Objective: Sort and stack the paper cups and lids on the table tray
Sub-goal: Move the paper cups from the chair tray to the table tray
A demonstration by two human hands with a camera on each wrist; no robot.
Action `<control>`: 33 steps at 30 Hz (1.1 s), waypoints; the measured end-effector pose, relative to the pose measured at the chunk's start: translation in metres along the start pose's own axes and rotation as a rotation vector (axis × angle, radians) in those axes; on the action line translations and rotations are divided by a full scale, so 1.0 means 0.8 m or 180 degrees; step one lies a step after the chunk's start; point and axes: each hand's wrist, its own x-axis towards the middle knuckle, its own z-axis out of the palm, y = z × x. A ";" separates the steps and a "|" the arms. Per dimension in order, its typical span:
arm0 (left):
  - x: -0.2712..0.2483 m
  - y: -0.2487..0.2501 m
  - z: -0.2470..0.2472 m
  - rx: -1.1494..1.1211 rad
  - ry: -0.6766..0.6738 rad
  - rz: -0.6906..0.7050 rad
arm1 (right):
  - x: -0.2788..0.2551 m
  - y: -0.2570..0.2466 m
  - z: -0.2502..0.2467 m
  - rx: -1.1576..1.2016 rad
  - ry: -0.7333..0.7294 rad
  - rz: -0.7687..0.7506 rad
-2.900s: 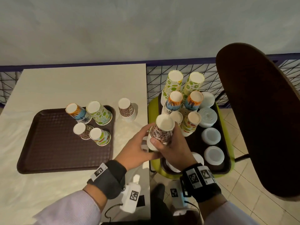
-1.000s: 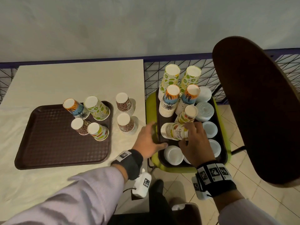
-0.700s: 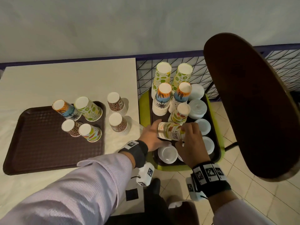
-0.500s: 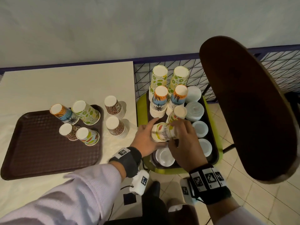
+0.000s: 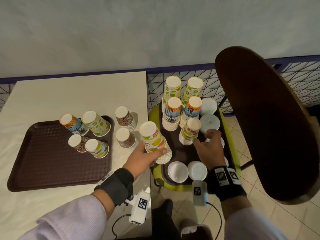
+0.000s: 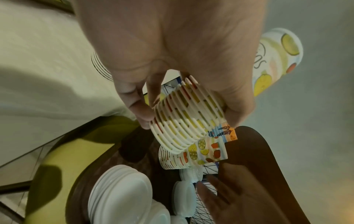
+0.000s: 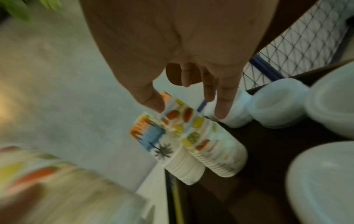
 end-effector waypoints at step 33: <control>-0.082 -0.062 -0.080 0.0240 0.0624 -0.0026 | 0.010 0.017 0.063 -0.0675 0.0197 -0.0800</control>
